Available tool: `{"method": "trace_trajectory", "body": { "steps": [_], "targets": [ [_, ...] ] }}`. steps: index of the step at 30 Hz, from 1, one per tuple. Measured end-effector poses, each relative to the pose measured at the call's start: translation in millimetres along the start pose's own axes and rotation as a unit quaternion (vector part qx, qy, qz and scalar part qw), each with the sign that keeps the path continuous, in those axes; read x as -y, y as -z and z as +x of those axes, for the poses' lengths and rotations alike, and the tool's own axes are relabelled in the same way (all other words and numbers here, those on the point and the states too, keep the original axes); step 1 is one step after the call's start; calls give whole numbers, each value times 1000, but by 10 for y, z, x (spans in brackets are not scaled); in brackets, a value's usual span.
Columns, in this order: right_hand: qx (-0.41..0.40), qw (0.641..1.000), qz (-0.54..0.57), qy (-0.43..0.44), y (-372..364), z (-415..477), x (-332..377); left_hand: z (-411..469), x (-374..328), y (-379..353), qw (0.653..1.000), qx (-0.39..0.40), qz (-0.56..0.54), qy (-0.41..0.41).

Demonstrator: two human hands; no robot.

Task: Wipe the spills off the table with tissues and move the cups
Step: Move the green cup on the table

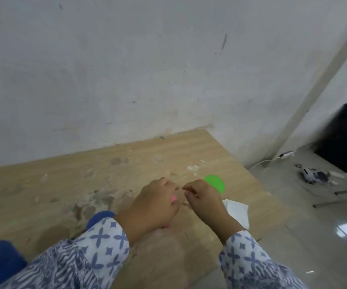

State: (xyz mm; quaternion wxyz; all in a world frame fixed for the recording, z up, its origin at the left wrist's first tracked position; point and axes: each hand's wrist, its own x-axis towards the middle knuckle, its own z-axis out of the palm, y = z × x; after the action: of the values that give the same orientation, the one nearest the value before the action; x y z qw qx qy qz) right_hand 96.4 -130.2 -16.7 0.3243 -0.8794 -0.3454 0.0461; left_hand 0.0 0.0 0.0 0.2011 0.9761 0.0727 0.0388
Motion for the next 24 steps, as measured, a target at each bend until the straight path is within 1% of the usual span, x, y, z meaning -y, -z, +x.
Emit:
{"method": "trace_trajectory", "body": {
  "steps": [6, 10, 16, 20, 24],
  "targets": [
    [3, 999, -17, -45, 286, 187, -681, 342, -336, -396, 998, -9, -54, 34],
    [19, 998, -35, -58, 296, 286, -1064, 504, -504, -661, 995, 7, -83, 63],
    [51, 997, -32, -40, 238, 287, -1377, 696, -703, -979, 983, 61, -122, 122],
    [71, 996, -43, -22, 189, 297, -1473, 794, -649, -1208, 971, 70, -145, 179],
    [80, 996, -46, -6, 140, 294, -1538, 839, -558, -1401, 961, 78, -115, 238]
  ]
}}
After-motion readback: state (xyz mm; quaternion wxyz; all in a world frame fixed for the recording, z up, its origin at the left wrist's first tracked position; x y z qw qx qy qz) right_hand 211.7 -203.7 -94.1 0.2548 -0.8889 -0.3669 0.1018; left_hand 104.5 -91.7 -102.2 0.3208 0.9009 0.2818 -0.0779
